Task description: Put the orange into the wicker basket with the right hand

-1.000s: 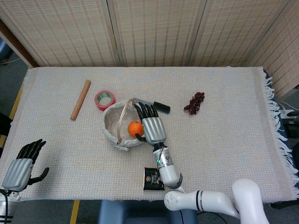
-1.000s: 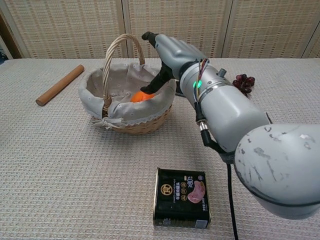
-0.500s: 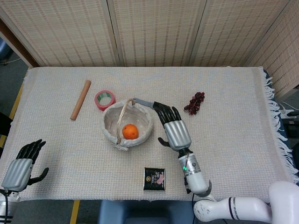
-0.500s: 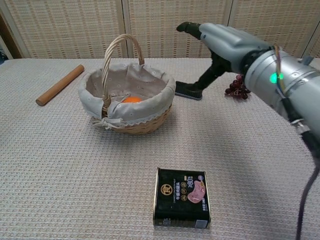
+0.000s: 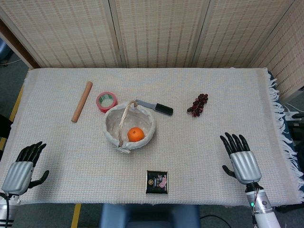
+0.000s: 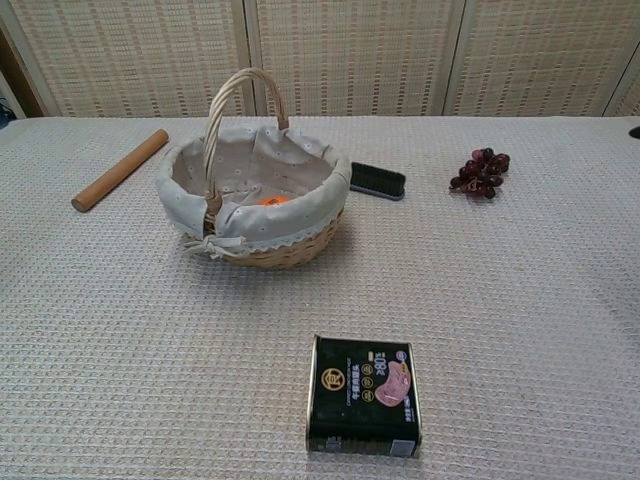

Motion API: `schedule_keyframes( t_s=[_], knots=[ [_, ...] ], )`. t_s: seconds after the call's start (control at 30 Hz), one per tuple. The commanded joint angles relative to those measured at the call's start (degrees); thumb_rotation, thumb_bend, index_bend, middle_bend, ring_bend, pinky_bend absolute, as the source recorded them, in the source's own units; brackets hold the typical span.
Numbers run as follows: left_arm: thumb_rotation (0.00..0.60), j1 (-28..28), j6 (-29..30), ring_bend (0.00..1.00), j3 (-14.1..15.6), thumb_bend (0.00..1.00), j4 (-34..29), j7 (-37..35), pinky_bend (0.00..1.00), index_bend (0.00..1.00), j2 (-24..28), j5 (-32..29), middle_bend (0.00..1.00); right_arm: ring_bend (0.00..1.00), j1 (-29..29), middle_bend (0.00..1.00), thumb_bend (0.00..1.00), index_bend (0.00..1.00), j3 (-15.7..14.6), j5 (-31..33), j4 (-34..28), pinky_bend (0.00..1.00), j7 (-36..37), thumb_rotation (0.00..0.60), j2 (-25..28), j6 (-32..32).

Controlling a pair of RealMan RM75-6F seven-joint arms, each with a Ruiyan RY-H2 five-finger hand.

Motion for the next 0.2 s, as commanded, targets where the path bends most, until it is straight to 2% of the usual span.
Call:
schedule_keyframes(
  t_s=[0.03,0.2],
  knots=[
    [0.600,0.02,0.14,0.00,-0.07,0.35,-0.04,0.15,0.06,0.00,-0.04,0.02,0.00,0.00,-4.69,0.00,0.12,0.00,-2.41,-4.93,7.54,0.01,4.27,0.600,0.53,3.68],
    [0.600,0.11,0.60,0.00,-0.02,0.35,0.06,0.56,0.06,0.00,-0.24,0.52,0.00,0.00,-6.09,0.00,0.12,0.00,-0.65,-6.39,9.11,0.01,6.75,0.600,0.48,4.05]
  ],
)
